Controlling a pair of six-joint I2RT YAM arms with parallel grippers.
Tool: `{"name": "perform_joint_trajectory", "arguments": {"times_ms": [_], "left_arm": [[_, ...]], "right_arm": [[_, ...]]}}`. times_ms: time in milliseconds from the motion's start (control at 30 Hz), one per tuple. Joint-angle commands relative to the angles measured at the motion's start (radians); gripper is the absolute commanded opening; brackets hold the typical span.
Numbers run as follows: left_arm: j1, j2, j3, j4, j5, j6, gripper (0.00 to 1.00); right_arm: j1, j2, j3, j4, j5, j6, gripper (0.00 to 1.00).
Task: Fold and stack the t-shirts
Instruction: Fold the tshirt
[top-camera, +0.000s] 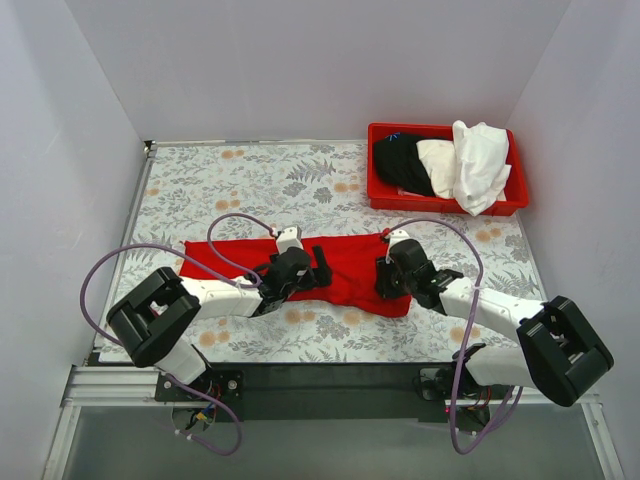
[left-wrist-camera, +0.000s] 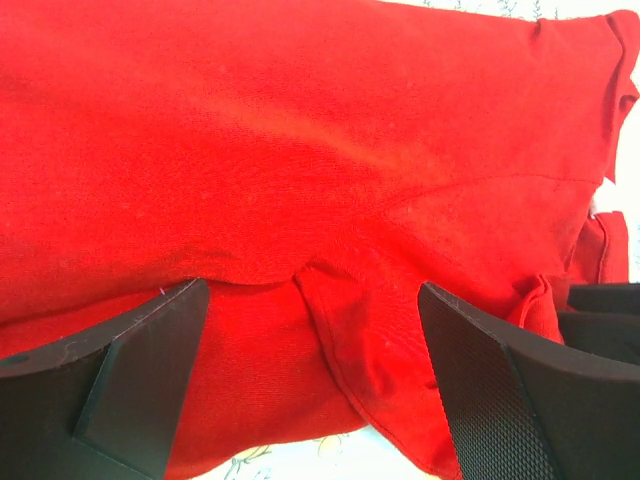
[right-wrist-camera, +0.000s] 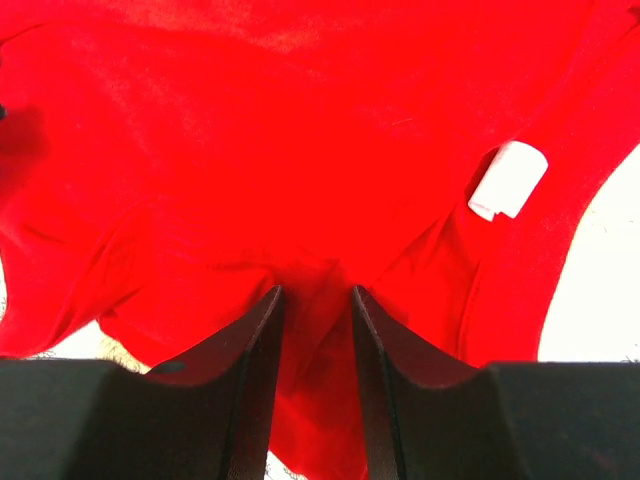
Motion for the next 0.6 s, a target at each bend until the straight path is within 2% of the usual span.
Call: {"name": "perform_joint_trajectory", "arguments": {"times_ms": [0, 300, 567], "left_arm": [[-0.012, 0.01, -0.06, -0.184, 0.037, -0.03, 0.8], [-0.015, 0.019, -0.04, -0.199, 0.032, -0.024, 0.8], [-0.019, 0.011, -0.038, -0.21, 0.026, -0.026, 0.8]], "right_arm": [[0.005, 0.014, 0.043, 0.064, -0.01, -0.004, 0.3], [0.004, -0.019, 0.07, 0.074, -0.021, -0.008, 0.32], [0.004, 0.038, 0.087, 0.084, 0.002, -0.024, 0.33]]}}
